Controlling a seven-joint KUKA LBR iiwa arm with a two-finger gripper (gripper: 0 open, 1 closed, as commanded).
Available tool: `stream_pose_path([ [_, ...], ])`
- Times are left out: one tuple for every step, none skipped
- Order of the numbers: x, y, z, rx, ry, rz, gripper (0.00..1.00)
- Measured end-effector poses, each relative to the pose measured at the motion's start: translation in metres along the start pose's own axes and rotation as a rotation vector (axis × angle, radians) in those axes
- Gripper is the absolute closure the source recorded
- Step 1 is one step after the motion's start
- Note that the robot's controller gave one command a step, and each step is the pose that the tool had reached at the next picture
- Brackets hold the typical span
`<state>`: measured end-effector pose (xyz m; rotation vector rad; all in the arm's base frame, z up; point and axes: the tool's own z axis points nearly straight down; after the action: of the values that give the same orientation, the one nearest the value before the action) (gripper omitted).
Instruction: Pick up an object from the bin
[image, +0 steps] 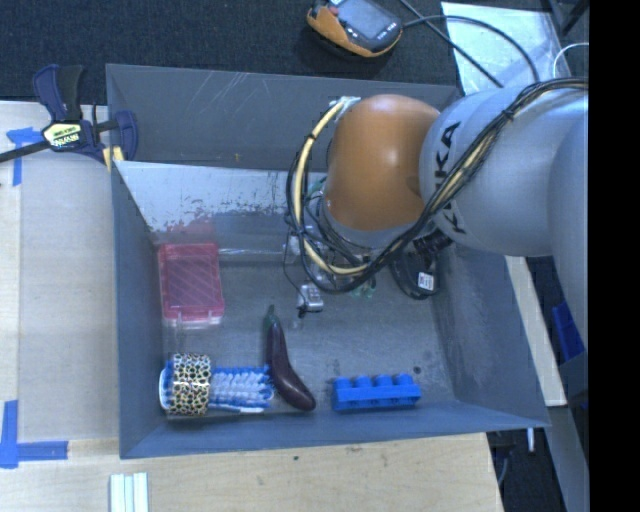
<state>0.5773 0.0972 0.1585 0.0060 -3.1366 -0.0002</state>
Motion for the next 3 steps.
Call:
stream_pose_path([
  [-0.002,-0.001,-0.005,-0.001,-0.008,0.003,0.00],
  [0.072,0.040,0.087,-0.002,0.001,-0.398,0.00],
  [0.050,0.023,0.033,0.001,-0.011,-0.522,0.00],
])
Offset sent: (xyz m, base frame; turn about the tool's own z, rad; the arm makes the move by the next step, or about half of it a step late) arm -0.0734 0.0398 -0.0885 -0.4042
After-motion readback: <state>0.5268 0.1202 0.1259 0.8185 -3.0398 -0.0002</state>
